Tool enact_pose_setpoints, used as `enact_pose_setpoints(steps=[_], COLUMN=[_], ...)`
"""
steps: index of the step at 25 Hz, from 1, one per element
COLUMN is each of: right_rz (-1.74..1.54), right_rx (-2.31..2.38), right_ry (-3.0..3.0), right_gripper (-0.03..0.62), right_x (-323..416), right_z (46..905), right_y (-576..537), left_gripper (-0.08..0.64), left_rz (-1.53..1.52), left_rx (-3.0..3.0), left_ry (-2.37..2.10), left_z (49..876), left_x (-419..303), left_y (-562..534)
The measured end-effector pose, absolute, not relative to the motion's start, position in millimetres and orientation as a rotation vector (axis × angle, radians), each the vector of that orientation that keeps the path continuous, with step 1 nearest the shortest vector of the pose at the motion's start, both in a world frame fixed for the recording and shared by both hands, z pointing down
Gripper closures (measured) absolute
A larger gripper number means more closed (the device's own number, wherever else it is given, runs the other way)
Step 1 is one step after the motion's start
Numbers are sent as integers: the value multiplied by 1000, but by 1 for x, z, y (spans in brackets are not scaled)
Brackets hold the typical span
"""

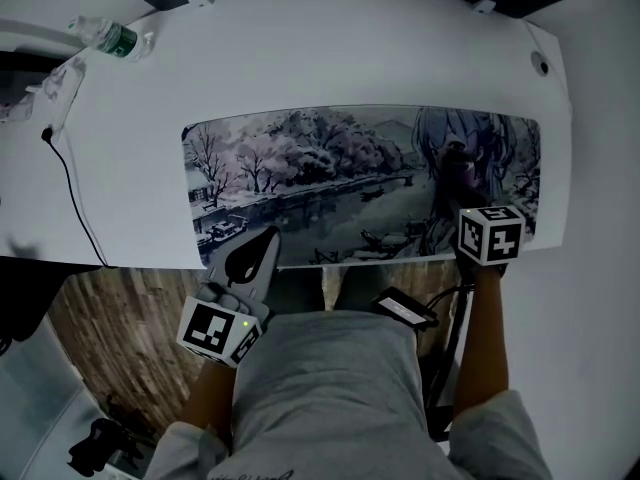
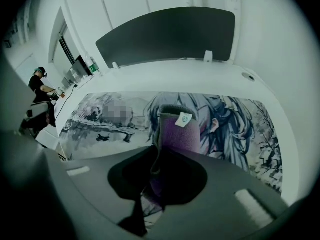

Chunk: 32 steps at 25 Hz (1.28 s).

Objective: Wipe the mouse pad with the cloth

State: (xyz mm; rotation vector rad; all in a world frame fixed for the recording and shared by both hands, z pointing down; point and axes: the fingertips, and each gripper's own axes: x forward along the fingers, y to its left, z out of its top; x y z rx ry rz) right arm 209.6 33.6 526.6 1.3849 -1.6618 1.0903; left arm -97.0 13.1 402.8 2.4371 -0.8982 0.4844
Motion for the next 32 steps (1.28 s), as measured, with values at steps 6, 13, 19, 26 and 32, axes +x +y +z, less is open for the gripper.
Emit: enact_pose_setpoints(steps=[6,13,19,26,32], right_rz=[1068,1066,1035,1024,998], right_rx=[1331,1300,1248,1152,1073], right_ry=[-1692,-1717,-1750,-1804,-1834], right_gripper=[541,541,541,541,541], right_x=[157,107,59,-1,-48], right_z=[526,526,526,525,525], right_y=[25,16,10,2,-4], left_gripper=[541,541,541,541,541], left_rz=[468,430,406,378,358], left_rx=[2433,2434,2428,2410,2384], left_ry=[-907,-922,-956,-1011,-1070], left_z=[403,400,398,399,396], left_x=[-130,-164,-194,-235,-262], left_y=[11,8,11,10,6])
